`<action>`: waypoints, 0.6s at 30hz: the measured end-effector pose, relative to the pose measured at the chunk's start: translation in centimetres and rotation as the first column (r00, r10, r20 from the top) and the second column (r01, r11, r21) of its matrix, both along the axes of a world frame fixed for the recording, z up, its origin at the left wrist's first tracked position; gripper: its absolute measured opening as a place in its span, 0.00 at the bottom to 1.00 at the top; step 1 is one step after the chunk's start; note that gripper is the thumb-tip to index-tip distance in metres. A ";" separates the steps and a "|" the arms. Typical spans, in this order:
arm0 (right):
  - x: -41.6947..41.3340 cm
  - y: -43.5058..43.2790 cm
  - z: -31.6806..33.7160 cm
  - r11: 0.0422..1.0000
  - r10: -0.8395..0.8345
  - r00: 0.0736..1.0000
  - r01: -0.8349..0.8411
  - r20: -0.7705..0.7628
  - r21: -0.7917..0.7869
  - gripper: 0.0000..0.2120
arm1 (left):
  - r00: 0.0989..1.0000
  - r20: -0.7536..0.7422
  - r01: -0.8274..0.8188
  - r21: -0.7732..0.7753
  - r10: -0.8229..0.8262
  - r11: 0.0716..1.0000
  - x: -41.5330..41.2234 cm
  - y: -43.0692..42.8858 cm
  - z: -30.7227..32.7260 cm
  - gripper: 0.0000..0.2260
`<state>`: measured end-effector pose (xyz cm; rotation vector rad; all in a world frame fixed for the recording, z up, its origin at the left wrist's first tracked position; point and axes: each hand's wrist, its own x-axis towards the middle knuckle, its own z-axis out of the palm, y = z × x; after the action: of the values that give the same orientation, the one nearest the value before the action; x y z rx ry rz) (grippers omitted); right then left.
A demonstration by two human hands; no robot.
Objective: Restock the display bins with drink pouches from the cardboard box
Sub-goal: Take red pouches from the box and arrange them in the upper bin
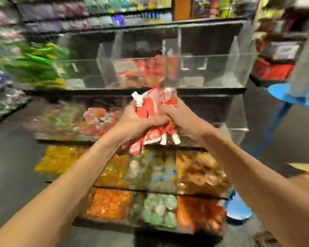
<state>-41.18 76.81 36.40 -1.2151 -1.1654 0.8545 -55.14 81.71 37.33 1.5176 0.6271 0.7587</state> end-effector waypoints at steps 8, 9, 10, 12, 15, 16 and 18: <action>-5.6 8.7 4.6 0.995 0.053 0.999 -0.052 -0.010 0.091 0.04 | 0.991 0.129 -0.025 -0.126 0.041 0.992 -5.5 8.5 3.3 0.33; -5.6 9.7 4.6 0.994 0.056 0.998 -0.054 -0.017 0.094 0.05 | 0.988 0.144 -0.033 -0.127 0.051 0.991 -5.5 9.6 3.3 0.32; -5.5 10.7 4.7 0.995 0.047 0.999 -0.045 -0.020 0.094 0.06 | 0.986 0.152 -0.047 -0.117 0.064 0.992 -5.3 10.4 3.2 0.31; -4.8 13.1 4.7 0.996 -0.015 1.000 0.016 -0.005 0.092 0.11 | 0.982 0.156 -0.097 -0.078 0.108 0.992 -4.9 12.0 3.2 0.26; -3.2 16.7 5.6 0.987 -0.155 0.985 0.152 0.081 0.044 0.27 | 0.974 0.170 -0.143 -0.047 0.149 0.989 -4.2 14.4 4.2 0.20; -2.8 17.6 6.1 0.986 -0.164 0.981 0.162 0.108 0.029 0.31 | 0.974 0.180 -0.132 -0.046 0.138 0.990 -4.0 15.3 4.7 0.18; -1.6 19.2 7.0 0.990 -0.138 0.987 0.140 0.080 -0.018 0.38 | 0.972 0.195 -0.125 -0.036 0.130 0.992 -3.4 17.3 5.8 0.16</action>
<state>-42.80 96.02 43.39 -1.3431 -1.1217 0.7231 -58.58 98.96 43.11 1.3698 0.5858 0.9837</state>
